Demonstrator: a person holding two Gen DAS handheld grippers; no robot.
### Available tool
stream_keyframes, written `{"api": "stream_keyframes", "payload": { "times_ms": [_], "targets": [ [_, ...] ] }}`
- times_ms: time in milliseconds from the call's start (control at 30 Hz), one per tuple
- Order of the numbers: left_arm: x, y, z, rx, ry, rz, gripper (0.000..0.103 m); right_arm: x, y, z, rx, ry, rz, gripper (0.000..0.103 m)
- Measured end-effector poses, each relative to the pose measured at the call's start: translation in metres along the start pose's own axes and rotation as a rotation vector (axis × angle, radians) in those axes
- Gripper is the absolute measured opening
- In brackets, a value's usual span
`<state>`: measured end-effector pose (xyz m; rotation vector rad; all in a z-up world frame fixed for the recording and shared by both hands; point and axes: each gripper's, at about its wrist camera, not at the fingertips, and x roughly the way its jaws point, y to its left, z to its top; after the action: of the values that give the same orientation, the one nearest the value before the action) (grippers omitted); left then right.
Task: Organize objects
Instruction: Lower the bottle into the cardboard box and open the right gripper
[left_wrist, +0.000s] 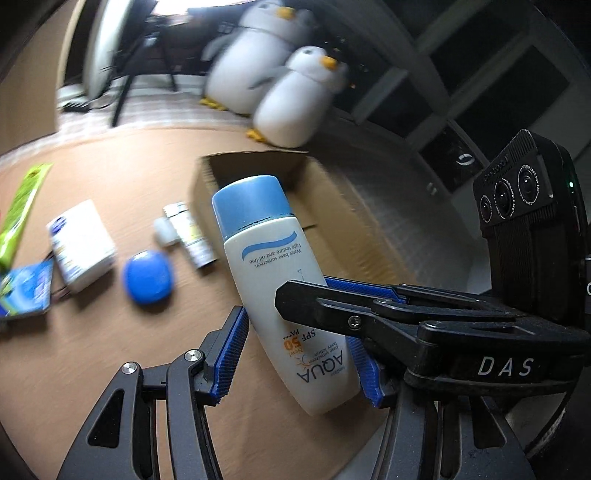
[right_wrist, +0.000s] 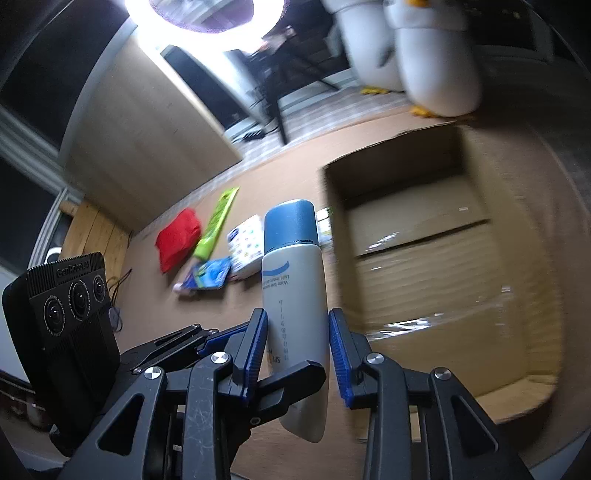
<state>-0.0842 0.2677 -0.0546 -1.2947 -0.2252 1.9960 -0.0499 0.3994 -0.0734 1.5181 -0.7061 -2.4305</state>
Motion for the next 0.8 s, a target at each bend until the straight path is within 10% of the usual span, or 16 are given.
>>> {"api": "stream_keyframes", "payload": {
  "times_ms": [433,800],
  "targets": [
    [0.044,-0.049,0.009,0.070,0.062,-0.004,0.058,-0.017,-0.050,-0.005,0.067,-0.031,-0.044,0.032],
    [-0.003,0.003,-0.004,0.014,0.022,0.087,0.059,-0.014,-0.023,-0.006,0.033,-0.066,-0.060,0.046]
  ]
}}
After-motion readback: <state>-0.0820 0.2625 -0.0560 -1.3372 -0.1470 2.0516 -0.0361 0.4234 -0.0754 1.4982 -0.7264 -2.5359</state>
